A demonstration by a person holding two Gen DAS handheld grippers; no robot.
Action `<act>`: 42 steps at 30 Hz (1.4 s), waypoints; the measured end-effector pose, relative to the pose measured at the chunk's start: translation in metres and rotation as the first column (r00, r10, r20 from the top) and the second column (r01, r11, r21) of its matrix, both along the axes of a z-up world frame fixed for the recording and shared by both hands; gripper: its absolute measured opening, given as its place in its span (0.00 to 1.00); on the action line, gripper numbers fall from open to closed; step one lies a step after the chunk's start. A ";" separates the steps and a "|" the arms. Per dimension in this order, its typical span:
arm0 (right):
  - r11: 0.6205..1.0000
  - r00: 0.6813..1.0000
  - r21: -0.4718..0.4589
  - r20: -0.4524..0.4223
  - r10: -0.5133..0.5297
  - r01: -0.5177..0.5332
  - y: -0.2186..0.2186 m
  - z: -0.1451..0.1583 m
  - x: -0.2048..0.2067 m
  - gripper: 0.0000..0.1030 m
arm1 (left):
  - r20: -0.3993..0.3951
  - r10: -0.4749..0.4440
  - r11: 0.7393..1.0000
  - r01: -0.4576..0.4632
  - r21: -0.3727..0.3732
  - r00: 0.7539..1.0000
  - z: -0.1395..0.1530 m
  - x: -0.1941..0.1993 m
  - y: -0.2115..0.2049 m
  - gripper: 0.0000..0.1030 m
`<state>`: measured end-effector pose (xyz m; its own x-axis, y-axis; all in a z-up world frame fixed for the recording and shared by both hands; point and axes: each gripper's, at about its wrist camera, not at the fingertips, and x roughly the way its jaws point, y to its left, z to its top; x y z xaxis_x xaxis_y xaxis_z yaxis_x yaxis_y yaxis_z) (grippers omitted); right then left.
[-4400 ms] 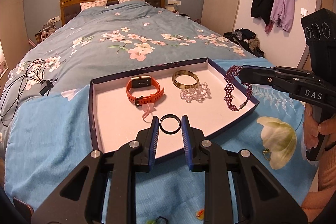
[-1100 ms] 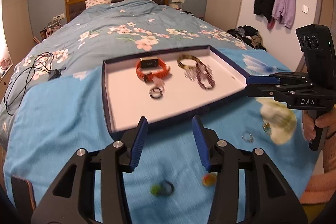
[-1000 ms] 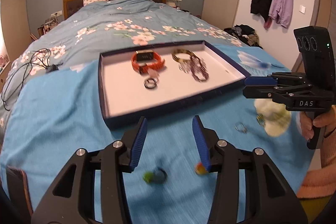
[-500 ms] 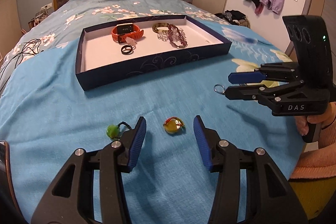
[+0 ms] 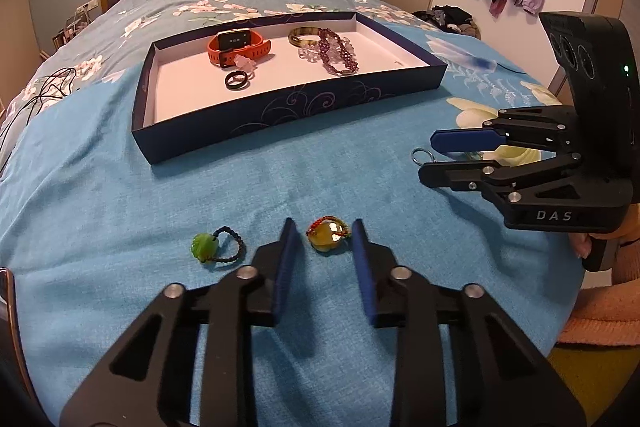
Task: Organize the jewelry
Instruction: 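Grasp the silver ring with the right tool while the left tool grasps the yellow round charm, then carry the silver ring with the right tool while the left tool carries the yellow charm to the box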
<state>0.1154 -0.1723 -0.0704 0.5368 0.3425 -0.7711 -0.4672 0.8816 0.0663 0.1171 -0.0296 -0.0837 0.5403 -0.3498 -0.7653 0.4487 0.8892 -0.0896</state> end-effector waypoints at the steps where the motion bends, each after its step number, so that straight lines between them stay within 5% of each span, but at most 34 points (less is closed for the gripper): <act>1: 1.000 1.000 -0.011 0.005 0.001 -0.001 0.001 0.000 0.000 0.27 | 0.000 0.001 1.000 -0.001 -0.001 1.000 0.000 0.001 0.000 0.22; 7: 1.000 1.000 -0.016 0.009 0.013 -0.013 0.002 0.000 -0.001 0.15 | 0.000 0.008 1.000 -0.008 -0.010 1.000 0.000 0.001 0.001 0.19; 42: 0.992 0.996 0.128 0.084 -0.030 0.019 -0.017 0.029 -0.006 0.14 | 0.073 0.052 0.996 -0.046 -0.077 0.996 0.025 0.004 0.006 0.19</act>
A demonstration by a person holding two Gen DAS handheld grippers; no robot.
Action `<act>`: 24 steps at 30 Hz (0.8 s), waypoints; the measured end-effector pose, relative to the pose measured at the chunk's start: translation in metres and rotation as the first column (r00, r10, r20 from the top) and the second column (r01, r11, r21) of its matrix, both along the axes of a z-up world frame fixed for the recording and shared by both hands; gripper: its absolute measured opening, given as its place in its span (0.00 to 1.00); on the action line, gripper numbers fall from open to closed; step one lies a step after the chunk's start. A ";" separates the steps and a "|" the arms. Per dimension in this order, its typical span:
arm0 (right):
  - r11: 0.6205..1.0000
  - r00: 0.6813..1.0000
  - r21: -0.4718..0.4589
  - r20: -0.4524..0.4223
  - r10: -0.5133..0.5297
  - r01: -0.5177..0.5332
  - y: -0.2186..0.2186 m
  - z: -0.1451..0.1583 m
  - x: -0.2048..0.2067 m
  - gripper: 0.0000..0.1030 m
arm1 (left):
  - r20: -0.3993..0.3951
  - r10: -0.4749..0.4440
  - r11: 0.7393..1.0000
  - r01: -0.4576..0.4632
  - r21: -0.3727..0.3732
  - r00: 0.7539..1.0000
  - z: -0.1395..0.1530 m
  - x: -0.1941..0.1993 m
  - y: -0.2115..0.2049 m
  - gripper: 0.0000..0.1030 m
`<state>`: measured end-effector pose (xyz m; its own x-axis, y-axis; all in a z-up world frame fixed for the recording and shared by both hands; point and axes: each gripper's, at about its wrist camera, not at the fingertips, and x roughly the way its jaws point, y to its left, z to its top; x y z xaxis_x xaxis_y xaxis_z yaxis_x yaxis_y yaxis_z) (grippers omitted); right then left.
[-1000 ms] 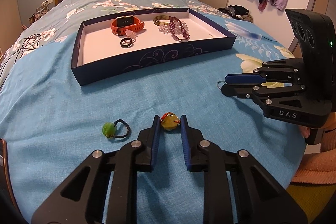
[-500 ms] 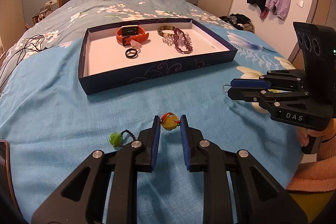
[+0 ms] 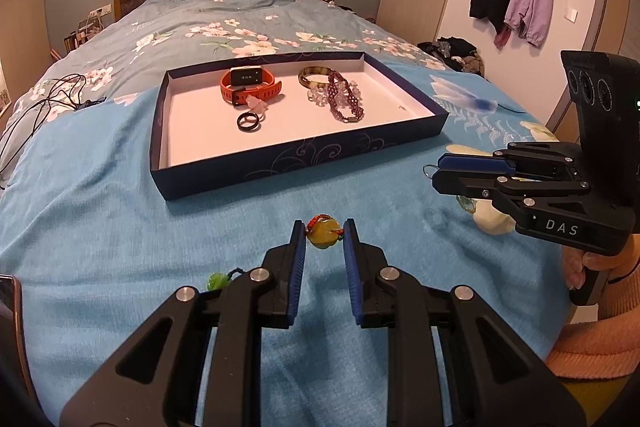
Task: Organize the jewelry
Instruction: 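Carry the silver ring with the right tool while the left tool carries the yellow charm to the box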
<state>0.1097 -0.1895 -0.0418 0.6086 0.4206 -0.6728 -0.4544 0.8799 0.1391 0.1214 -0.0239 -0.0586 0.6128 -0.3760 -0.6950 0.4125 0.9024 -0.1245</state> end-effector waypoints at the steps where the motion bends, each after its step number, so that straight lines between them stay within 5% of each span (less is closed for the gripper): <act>1: 1.000 1.000 0.002 0.005 -0.005 0.005 -0.001 0.001 0.000 0.14 | 0.002 -0.001 1.000 0.001 -0.001 1.000 0.001 0.000 0.000 0.19; 24: 1.000 0.998 0.015 0.051 -0.021 0.020 -0.010 0.018 0.013 0.14 | 0.067 0.013 1.000 -0.013 -0.011 0.998 0.022 0.011 -0.003 0.19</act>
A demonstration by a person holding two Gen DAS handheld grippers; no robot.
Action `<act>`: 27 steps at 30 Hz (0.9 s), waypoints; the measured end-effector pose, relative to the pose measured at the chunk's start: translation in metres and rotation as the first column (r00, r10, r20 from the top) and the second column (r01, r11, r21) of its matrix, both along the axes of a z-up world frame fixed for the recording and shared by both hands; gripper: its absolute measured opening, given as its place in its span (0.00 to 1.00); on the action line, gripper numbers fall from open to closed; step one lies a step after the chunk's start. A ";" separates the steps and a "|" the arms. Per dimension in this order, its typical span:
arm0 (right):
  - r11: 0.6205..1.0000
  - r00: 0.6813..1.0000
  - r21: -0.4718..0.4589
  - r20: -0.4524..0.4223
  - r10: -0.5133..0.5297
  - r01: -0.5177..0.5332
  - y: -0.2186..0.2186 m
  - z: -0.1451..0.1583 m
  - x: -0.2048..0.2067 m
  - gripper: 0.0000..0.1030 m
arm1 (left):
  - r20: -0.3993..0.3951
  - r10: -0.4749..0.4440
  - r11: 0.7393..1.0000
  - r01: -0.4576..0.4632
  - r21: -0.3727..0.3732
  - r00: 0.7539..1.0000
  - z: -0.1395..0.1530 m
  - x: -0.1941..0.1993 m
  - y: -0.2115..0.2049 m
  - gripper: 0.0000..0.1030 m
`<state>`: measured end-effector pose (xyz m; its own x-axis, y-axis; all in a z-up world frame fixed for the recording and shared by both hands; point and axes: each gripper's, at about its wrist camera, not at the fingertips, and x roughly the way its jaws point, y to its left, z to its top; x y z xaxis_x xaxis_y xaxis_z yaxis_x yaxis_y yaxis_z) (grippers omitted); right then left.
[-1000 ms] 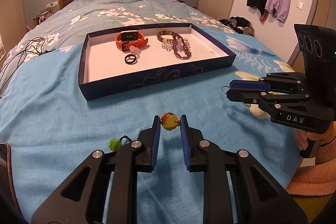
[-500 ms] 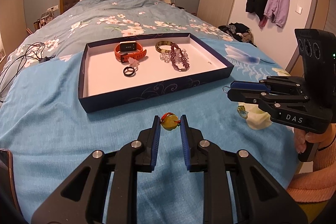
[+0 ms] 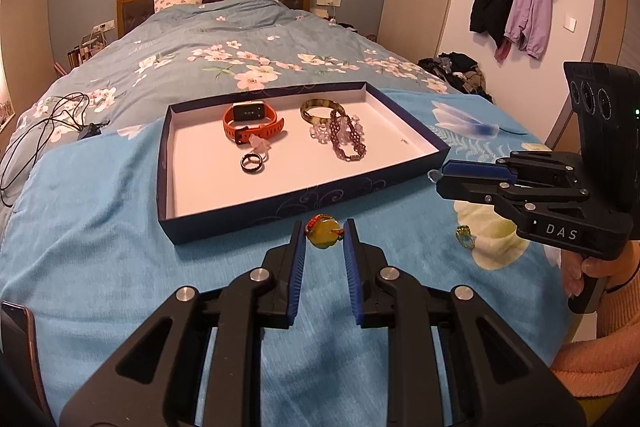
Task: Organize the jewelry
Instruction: 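Carry the silver ring with the right tool while the left tool carries the yellow charm to the box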
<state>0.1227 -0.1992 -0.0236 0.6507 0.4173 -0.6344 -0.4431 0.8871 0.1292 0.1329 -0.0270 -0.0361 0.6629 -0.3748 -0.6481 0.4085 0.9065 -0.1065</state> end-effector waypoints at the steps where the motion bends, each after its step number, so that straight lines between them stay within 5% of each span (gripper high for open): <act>1: 1.000 1.000 0.000 0.004 0.000 0.000 0.000 0.001 0.001 0.14 | 0.001 0.000 1.000 0.000 -0.001 1.000 0.001 0.001 0.000 0.19; 27: 1.000 0.999 -0.008 0.033 0.000 0.000 0.000 0.015 0.036 0.14 | 0.033 0.035 0.999 -0.035 0.009 0.999 0.013 0.036 0.002 0.19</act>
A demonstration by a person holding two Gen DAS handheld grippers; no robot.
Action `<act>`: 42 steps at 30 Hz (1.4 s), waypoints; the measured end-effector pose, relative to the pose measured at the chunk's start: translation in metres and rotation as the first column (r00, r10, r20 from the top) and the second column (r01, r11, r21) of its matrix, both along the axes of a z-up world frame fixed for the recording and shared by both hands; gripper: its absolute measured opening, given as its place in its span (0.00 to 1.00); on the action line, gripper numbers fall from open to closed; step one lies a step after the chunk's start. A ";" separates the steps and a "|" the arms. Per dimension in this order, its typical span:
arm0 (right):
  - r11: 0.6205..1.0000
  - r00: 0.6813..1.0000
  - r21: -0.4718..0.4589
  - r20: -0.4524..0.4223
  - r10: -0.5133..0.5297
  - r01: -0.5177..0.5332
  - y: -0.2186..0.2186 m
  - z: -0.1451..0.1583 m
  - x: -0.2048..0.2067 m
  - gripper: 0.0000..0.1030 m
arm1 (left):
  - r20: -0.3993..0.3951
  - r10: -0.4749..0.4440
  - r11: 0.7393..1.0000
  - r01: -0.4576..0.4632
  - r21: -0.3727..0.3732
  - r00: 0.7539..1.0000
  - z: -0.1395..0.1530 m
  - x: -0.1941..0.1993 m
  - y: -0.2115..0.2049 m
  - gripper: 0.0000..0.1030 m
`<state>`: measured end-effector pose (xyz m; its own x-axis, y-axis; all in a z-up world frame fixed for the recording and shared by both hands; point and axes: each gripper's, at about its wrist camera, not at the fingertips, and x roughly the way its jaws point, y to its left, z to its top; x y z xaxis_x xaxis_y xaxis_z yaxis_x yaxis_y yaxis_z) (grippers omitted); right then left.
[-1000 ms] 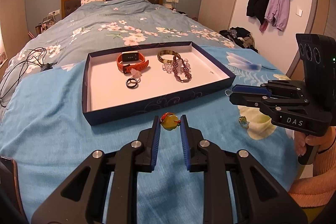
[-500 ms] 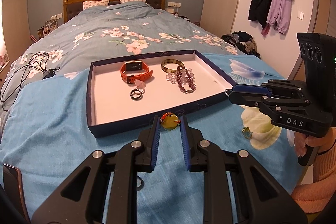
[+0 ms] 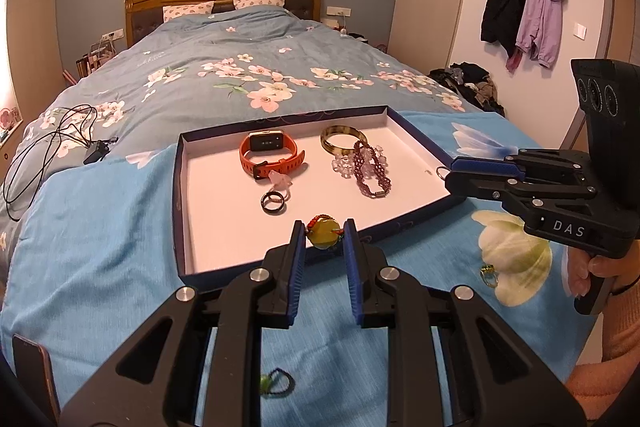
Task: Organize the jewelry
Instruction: 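Carry the silver ring with the right tool while the left tool carries the yellow charm to the box, then open both tools to release the silver ring and yellow charm inside the box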
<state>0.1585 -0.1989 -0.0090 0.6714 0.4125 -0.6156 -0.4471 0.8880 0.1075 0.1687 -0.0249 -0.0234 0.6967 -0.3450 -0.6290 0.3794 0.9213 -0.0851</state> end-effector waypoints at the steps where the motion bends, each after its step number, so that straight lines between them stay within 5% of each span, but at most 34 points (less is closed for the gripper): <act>1: 1.000 1.000 -0.002 -0.001 -0.001 0.001 0.000 0.000 0.002 0.14 | 0.000 0.003 1.000 -0.003 0.004 1.000 0.000 0.002 0.000 0.19; 42: 0.998 0.992 -0.066 -0.124 -0.018 0.010 0.012 -0.039 0.070 0.14 | -0.125 0.032 0.998 -0.026 0.049 0.992 -0.034 0.086 -0.015 0.19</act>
